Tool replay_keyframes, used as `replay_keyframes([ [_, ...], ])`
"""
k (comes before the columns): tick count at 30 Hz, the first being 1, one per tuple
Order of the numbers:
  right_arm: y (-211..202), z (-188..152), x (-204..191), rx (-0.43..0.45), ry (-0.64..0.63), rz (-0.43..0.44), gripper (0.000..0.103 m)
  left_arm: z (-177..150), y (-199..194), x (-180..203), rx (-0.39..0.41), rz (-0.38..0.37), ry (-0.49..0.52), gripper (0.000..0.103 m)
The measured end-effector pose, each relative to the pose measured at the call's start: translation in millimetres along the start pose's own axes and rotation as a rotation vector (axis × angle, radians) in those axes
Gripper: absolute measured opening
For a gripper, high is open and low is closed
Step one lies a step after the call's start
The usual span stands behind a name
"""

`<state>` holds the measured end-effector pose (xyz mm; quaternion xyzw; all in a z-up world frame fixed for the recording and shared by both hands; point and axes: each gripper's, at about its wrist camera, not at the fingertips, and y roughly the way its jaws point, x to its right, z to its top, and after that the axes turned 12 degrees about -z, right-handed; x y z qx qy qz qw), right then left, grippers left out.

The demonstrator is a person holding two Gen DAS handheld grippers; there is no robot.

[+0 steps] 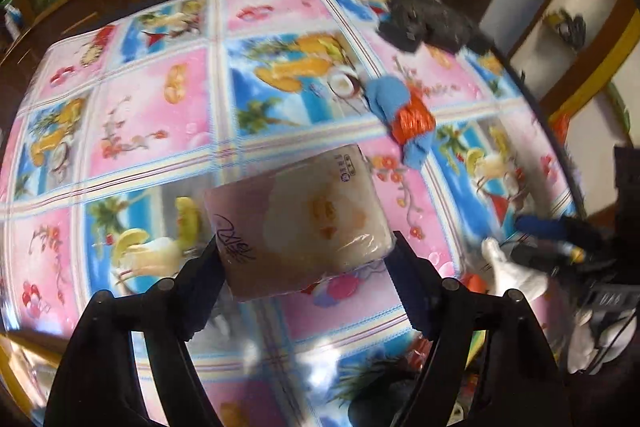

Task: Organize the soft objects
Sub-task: 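Grasp the pink tissue pack with the left tool while the right tool grasps the white cloth bag, then carry the pink tissue pack and white cloth bag toward the white box with both tools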

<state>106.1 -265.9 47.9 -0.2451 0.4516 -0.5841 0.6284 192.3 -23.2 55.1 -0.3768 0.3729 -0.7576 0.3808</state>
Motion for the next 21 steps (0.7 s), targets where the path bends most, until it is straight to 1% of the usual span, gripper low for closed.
replay_keyframes([
  [2,-2,-3,-14,-0.017,-0.108,0.025,0.063,-7,-20,-6,0.037,-0.023,-0.027,0.077],
  [5,-12,-7,-25,0.010,-0.215,-0.013,0.063,-22,-45,-14,0.067,-0.050,-0.049,0.077],
  [7,-21,-6,-23,0.026,-0.221,0.003,0.063,-36,-61,-16,0.083,-0.055,-0.059,0.077],
  [10,-26,-8,-21,0.029,-0.240,0.008,0.064,-70,-89,-19,0.109,-0.065,-0.078,0.077],
  [11,-25,-10,-20,0.019,-0.251,0.003,0.064,-77,-96,-19,0.118,-0.070,-0.084,0.077],
  [14,-12,-13,-25,-0.016,-0.281,-0.020,0.064,-113,-127,-22,0.163,-0.082,-0.108,0.077],
  [16,0,-15,-31,-0.033,-0.303,-0.063,0.065,-137,-146,-25,0.197,-0.072,-0.123,0.077],
  [17,-1,-15,-34,-0.019,-0.311,-0.067,0.065,-150,-155,-28,0.214,-0.060,-0.135,0.077],
  [18,0,-15,-37,-0.019,-0.314,-0.062,0.061,-161,-163,-31,0.227,-0.050,-0.150,0.077],
  [19,0,-16,-39,-0.007,-0.315,-0.075,0.049,-176,-172,-36,0.240,-0.044,-0.172,0.077],
  [20,1,-16,-42,0.002,-0.315,-0.095,0.041,-188,-180,-41,0.251,-0.044,-0.193,0.077],
  [21,2,-17,-44,0.006,-0.307,-0.118,0.031,-198,-187,-46,0.261,-0.046,-0.213,0.077],
])
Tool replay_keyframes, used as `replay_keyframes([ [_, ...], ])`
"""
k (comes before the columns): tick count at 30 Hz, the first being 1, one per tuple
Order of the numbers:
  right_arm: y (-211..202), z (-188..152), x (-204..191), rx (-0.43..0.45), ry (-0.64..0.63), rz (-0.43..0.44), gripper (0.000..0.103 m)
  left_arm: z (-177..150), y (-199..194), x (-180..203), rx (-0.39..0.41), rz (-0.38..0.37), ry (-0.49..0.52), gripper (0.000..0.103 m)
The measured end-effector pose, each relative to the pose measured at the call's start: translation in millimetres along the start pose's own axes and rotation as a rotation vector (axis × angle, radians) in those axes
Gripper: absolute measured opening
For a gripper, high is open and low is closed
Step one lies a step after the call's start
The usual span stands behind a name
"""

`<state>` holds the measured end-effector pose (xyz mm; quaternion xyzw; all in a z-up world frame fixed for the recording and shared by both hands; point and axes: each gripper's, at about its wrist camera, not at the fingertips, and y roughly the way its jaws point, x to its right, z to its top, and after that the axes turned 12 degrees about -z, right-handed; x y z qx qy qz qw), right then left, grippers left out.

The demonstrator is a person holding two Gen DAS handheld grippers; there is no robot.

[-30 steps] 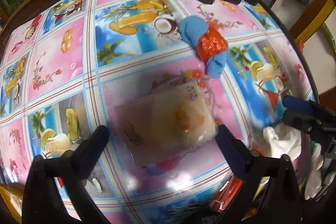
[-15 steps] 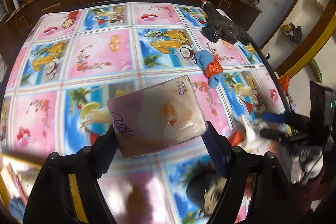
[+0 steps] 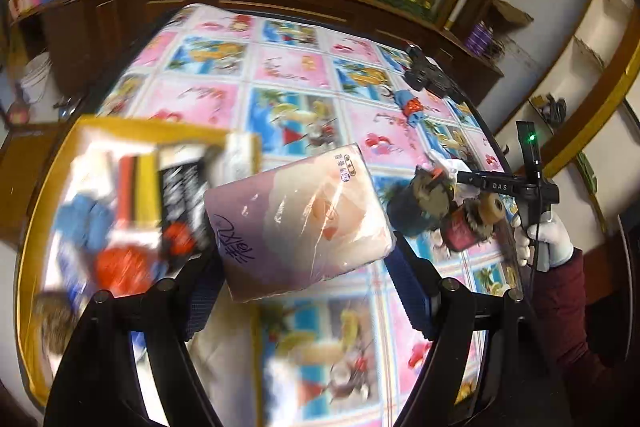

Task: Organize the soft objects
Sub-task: 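Carry the pink tissue pack and white cloth bag toward the white box with both tools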

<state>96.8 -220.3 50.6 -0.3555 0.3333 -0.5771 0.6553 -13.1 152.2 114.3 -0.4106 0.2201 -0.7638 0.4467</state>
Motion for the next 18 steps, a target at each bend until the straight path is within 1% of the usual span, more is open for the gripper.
replay_keyframes([
  [1,-1,-2,-2,0.004,0.013,-0.021,0.026,-9,-12,-8,0.015,-0.002,-0.027,0.077],
  [3,-6,-8,-5,0.016,0.033,-0.028,0.018,-23,-30,-23,0.040,-0.004,-0.069,0.077],
  [8,-52,-36,6,0.105,0.151,-0.068,0.018,-53,-61,-64,0.100,0.022,-0.175,0.077],
  [12,-108,-56,15,0.196,0.233,-0.106,0.018,-76,-73,-86,0.139,0.028,-0.226,0.077],
  [15,-145,-70,8,0.247,0.250,-0.098,0.019,-94,-79,-96,0.173,0.035,-0.256,0.077],
  [18,-175,-82,-14,0.306,0.232,-0.069,0.019,-108,-83,-103,0.188,0.060,-0.266,0.077],
])
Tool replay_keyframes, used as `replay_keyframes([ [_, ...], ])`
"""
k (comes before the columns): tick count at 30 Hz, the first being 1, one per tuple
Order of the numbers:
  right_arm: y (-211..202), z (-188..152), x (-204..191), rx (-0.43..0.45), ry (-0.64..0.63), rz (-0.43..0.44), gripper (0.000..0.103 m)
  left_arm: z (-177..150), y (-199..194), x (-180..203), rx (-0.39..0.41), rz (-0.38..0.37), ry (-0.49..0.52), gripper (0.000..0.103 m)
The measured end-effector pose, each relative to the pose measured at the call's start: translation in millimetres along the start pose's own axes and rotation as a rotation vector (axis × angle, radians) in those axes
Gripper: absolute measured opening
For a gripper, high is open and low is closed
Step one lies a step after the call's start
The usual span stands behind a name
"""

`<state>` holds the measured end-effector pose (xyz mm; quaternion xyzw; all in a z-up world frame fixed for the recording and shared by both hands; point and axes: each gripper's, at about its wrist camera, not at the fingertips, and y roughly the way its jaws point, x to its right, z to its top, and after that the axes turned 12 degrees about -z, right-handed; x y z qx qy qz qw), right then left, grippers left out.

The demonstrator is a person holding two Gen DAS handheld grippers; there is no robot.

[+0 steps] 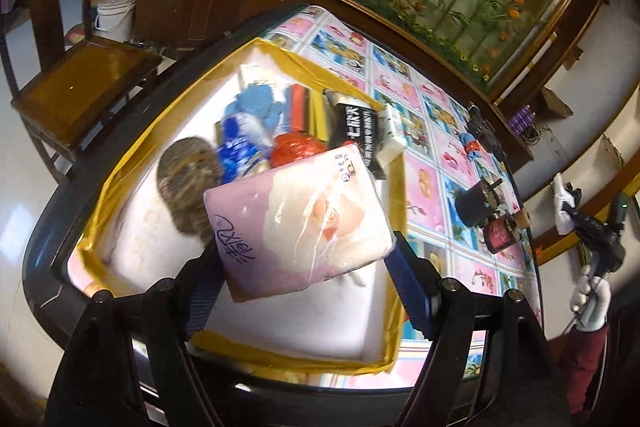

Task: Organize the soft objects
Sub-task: 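Carry the pink tissue pack and white cloth bag toward the white box with both tools, then lower the pink tissue pack and white cloth bag into the box and open both tools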

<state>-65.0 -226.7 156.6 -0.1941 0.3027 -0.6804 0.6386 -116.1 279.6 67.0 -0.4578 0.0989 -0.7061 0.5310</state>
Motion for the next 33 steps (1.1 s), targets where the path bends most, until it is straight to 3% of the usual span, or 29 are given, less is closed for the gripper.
replay_keyframes([
  [6,-34,-19,-53,0.018,-0.065,0.118,0.019,-13,-11,-1,0.033,0.085,0.063,0.077],
  [9,-31,-29,-94,-0.001,-0.114,0.196,0.019,-16,-15,-1,0.044,0.114,0.085,0.077],
  [19,0,-92,-271,-0.171,-0.393,0.427,0.020,-12,-3,-26,0.058,0.175,0.046,0.077],
  [25,13,-132,-346,-0.220,-0.577,0.415,0.020,-8,2,-40,0.078,0.194,0.030,0.077],
  [33,32,-144,-396,-0.274,-0.628,0.381,0.020,-4,3,-44,0.108,0.255,0.082,0.077],
])
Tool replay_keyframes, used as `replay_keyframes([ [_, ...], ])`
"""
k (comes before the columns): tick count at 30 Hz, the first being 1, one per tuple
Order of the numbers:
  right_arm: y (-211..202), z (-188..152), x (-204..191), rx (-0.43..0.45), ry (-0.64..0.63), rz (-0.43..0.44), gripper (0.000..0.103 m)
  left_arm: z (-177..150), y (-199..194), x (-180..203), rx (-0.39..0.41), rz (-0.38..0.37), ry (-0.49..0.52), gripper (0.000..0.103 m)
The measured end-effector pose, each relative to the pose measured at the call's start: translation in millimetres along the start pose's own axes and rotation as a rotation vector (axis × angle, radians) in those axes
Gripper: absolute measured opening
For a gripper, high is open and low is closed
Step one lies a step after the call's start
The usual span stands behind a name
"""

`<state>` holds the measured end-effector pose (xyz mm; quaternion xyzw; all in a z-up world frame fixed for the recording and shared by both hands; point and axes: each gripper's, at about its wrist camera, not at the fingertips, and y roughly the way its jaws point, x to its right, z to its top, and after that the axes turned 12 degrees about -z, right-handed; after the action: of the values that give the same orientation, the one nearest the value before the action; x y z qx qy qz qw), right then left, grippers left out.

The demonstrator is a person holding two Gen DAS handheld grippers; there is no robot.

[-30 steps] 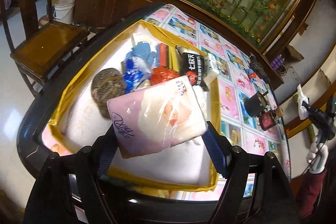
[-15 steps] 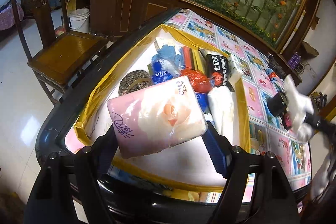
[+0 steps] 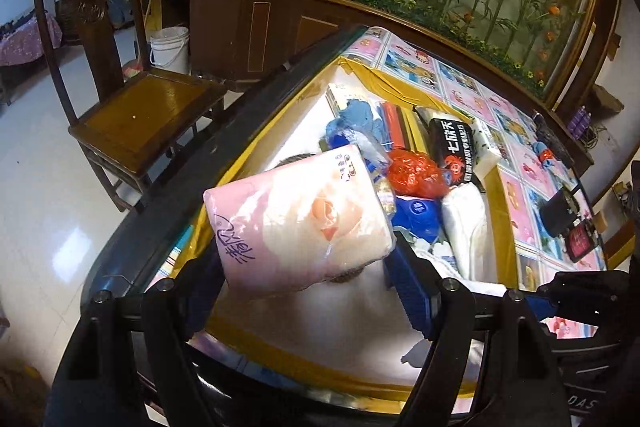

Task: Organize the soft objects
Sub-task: 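Lower the pink tissue pack and white cloth bag into the box and open both tools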

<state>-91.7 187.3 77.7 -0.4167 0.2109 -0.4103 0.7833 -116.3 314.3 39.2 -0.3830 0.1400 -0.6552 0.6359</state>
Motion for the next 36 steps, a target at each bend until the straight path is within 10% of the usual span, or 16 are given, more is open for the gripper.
replay_keyframes([
  [23,47,8,-13,-0.050,-0.008,-0.035,0.023,4,10,5,-0.010,0.025,0.024,0.079],
  [30,24,3,0,0.005,0.033,-0.028,0.057,5,5,5,-0.051,-0.105,-0.048,0.080],
  [36,-7,-10,18,0.072,0.076,-0.038,0.061,3,-11,13,-0.041,-0.197,-0.088,0.080],
])
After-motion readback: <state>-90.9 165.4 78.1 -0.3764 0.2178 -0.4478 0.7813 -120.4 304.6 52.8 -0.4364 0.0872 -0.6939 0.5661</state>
